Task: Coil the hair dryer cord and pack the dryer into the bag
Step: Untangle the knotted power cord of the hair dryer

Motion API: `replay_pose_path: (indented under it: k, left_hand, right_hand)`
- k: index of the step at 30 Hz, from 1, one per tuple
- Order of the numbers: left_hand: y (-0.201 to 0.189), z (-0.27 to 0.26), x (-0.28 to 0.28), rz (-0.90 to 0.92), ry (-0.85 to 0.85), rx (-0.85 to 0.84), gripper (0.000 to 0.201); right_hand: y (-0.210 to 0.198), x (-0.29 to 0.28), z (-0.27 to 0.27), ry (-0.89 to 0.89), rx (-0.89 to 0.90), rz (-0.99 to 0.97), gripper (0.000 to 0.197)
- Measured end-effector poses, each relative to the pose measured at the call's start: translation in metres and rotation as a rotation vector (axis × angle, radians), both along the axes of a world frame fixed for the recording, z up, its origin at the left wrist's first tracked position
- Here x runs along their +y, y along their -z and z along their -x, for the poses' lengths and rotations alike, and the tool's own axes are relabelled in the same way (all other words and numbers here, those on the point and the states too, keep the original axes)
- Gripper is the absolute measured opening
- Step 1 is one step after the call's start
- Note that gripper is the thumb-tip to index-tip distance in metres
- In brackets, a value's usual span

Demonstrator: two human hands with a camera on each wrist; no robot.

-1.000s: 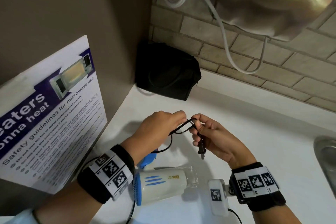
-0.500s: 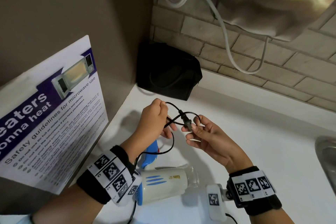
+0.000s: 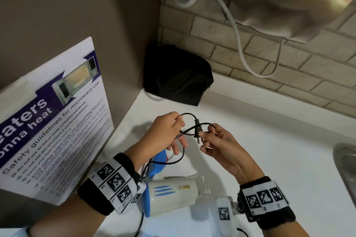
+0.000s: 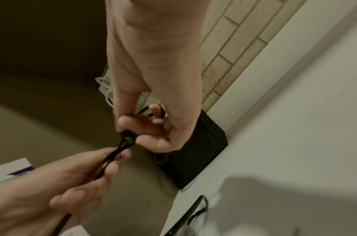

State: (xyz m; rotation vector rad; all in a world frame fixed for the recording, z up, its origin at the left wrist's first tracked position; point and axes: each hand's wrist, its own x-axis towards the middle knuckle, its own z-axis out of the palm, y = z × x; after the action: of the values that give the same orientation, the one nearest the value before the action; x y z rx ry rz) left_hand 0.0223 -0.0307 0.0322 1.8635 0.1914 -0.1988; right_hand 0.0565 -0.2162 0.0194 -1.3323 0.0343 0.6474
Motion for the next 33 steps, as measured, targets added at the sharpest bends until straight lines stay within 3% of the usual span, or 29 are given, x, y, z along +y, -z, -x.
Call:
replay_pose_path:
  k: [5,8,11,13,17,24,27,30,33]
  left_hand:
    - [0.006,0.001,-0.001,-0.056,-0.010,-0.025,0.023]
    - [0.006,0.000,0.001,-0.021,-0.075,-0.041,0.023]
    - [0.007,0.000,0.003,-0.007,-0.132,-0.081,0.020]
    - [0.009,0.000,0.004,-0.036,-0.134,-0.112,0.019]
    - [0.012,0.005,0.005,-0.120,-0.106,-0.154,0.018]
    - [0.010,0.003,0.000,-0.302,-0.004,-0.232,0.024]
    - [0.009,0.004,-0.002,-0.259,0.024,-0.255,0.023]
    - [0.011,0.006,-0.003,-0.211,0.052,-0.266,0.022]
    - [0.011,0.006,0.001,-0.124,-0.002,-0.274,0.028]
  right_hand:
    - [0.001,0.007,0.000,0.090,-0.069,0.095,0.029]
    - [-0.002,0.008,0.002,-0.011,-0.103,0.168,0.022]
    - [-0.001,0.008,0.006,-0.093,-0.013,0.046,0.031]
    - [0.000,0.008,0.005,-0.011,0.006,-0.039,0.038]
    - [-0.002,0.005,0.001,0.172,0.045,-0.158,0.021]
    - [-0.002,0.002,0.001,0.064,-0.058,0.053,0.008]
    - [0.002,0.008,0.004,0.112,-0.183,0.153,0.008]
    - [0.006,0.013,0.002,0.169,-0.381,0.377,0.023]
    - [0.003,0.012,-0.002,0.156,-0.384,0.399,0.029]
